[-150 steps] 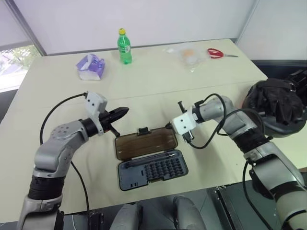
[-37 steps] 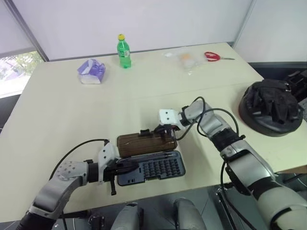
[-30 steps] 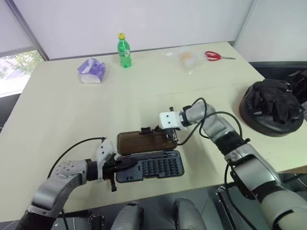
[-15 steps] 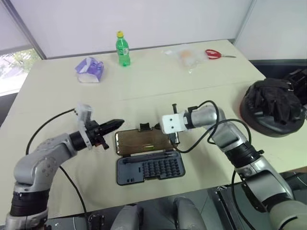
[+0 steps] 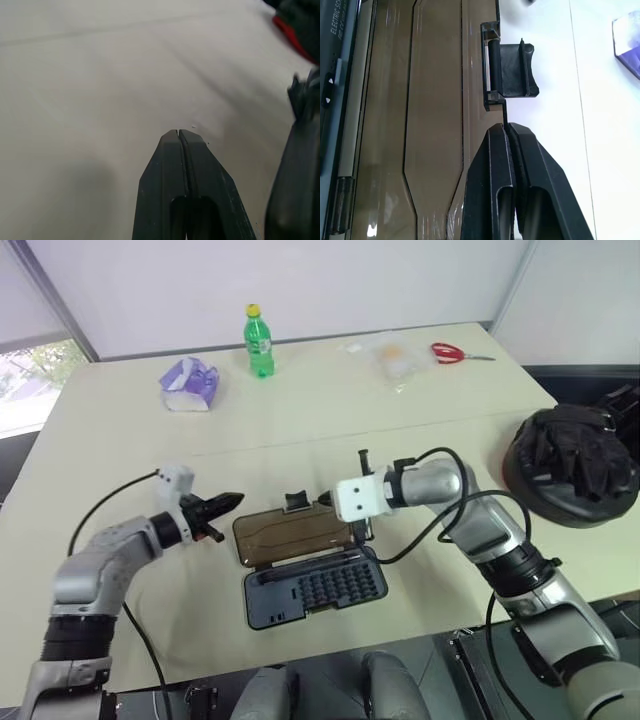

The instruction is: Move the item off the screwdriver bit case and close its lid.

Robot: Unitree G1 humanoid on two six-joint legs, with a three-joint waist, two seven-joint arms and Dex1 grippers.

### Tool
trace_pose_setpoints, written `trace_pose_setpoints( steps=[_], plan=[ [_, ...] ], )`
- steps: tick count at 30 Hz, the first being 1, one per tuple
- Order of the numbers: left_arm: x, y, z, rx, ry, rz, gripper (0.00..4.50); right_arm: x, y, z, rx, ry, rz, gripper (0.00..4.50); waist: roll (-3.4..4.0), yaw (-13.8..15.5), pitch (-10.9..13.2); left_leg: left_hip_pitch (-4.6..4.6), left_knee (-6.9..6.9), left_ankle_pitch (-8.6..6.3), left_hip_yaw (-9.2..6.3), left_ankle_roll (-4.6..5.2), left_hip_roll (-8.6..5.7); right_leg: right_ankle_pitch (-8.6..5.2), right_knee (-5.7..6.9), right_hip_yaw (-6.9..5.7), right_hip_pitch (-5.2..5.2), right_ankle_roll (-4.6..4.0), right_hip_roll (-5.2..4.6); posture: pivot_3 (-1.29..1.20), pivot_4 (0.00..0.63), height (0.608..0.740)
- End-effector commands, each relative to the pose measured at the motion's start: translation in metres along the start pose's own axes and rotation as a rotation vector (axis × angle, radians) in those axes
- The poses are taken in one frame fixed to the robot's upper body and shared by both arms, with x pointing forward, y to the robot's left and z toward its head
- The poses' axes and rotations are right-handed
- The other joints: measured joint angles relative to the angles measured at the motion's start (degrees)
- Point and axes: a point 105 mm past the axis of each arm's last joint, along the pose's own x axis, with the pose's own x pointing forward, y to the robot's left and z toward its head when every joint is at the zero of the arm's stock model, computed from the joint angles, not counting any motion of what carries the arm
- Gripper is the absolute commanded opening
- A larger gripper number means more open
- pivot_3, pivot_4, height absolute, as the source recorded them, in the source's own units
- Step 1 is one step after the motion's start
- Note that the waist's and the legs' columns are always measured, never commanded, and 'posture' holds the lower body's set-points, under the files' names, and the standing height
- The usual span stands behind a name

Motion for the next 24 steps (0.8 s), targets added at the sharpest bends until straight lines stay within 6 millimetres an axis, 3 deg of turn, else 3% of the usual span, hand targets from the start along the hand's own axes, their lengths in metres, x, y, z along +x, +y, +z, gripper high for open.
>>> trace_pose_setpoints(
  steps=[1,7,10,16,20,24],
  plan=[
    [0.006,-0.012,-0.002,0.064,0.022,-0.076,0.00,-0.010,-0.012,0.010,-0.024,-0.027,-0.059,0.01,-0.02,0.0,0.0,-0.01,0.00,0.00,0.00,0.00,0.00,0.00,-0.01,0.00,-0.01,0.00,0.00,0.00,0.150,0.740],
    [0.006,-0.025,-0.010,0.065,0.051,-0.143,0.00,-0.012,-0.012,0.011,-0.013,-0.024,-0.062,0.01,-0.02,-0.1,0.0,-0.08,0.00,0.00,-0.01,0.00,0.01,0.00,0.00,-0.01,-0.08,0.00,0.00,0.00,0.150,0.740],
    [0.004,-0.028,-0.011,0.061,0.059,-0.166,0.00,-0.012,-0.012,0.011,-0.001,-0.026,-0.061,0.90,-0.02,-0.1,0.0,-0.11,0.00,0.00,-0.01,0.00,0.01,0.00,0.00,-0.01,-0.08,0.00,0.00,0.00,0.150,0.740],
    [0.005,-0.025,-0.005,0.044,0.033,-0.163,0.00,-0.019,-0.014,0.011,0.009,-0.011,-0.055,3.92,-0.01,0.0,0.0,-0.11,0.01,0.00,-0.01,0.00,0.01,0.00,0.00,-0.01,-0.08,0.00,0.00,0.00,0.150,0.740],
    [0.005,-0.027,0.001,0.042,0.014,-0.176,0.00,-0.035,-0.021,0.015,0.050,-0.022,-0.063,3.92,-0.02,0.1,0.0,-0.20,0.03,0.00,-0.03,0.01,0.01,0.00,-0.06,-0.03,-0.11,0.00,-0.01,0.00,0.150,0.740],
    [0.003,-0.038,0.012,0.037,0.001,-0.233,0.00,-0.067,-0.033,0.023,0.148,-0.060,-0.100,3.92,-0.02,0.0,0.0,-0.28,0.03,0.00,-0.07,0.01,0.02,0.00,-0.11,-0.06,-0.14,0.01,-0.01,0.00,0.150,0.740]
  ],
)
